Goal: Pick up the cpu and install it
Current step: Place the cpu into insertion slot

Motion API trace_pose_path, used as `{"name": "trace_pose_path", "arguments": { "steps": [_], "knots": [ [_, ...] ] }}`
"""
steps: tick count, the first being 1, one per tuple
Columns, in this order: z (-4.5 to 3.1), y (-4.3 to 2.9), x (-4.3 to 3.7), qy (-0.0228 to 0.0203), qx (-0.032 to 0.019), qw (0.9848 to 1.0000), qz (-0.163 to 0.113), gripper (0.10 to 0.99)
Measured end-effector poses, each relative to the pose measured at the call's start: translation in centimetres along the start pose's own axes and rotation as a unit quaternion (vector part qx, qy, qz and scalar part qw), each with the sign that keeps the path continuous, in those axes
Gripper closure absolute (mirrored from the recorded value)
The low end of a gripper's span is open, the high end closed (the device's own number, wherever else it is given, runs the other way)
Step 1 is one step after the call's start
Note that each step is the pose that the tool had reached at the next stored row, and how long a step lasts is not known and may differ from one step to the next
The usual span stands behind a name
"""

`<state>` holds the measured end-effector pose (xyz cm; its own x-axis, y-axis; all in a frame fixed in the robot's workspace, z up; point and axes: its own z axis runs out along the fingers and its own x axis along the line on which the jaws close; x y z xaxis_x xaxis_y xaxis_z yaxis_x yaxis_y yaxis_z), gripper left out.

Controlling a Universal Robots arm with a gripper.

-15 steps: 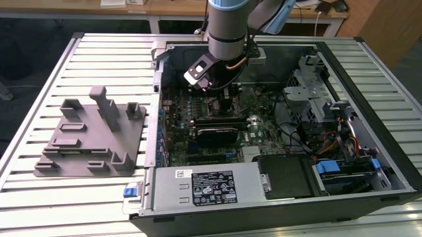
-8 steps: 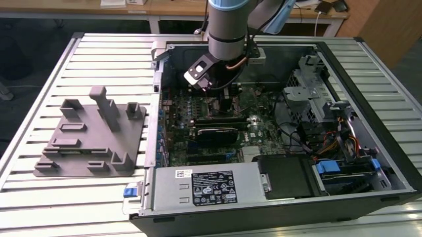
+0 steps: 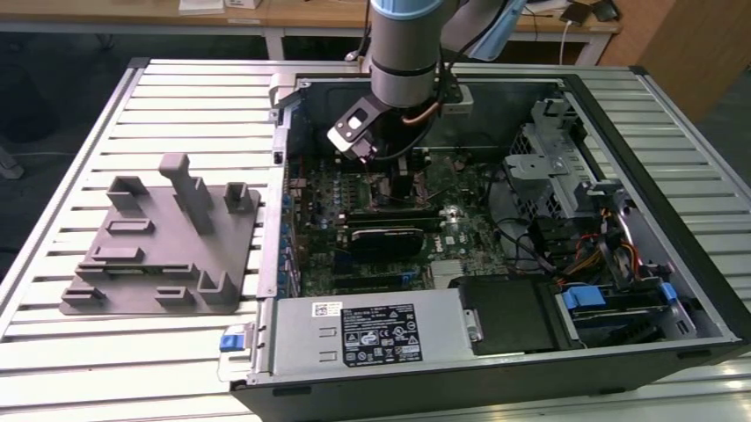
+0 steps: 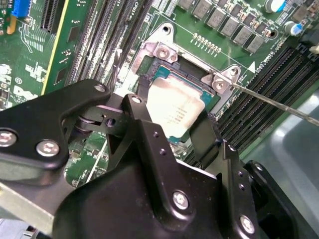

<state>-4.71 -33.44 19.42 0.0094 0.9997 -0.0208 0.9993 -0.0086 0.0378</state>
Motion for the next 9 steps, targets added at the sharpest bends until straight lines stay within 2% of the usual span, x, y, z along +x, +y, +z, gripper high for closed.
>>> {"name": "trace_pose_path", "arguments": {
  "steps": [9],
  "knots": [
    [-0.21, 0.01, -0.07, -0.0001, 0.0, 1.0, 0.0, 0.482]
  ]
}}
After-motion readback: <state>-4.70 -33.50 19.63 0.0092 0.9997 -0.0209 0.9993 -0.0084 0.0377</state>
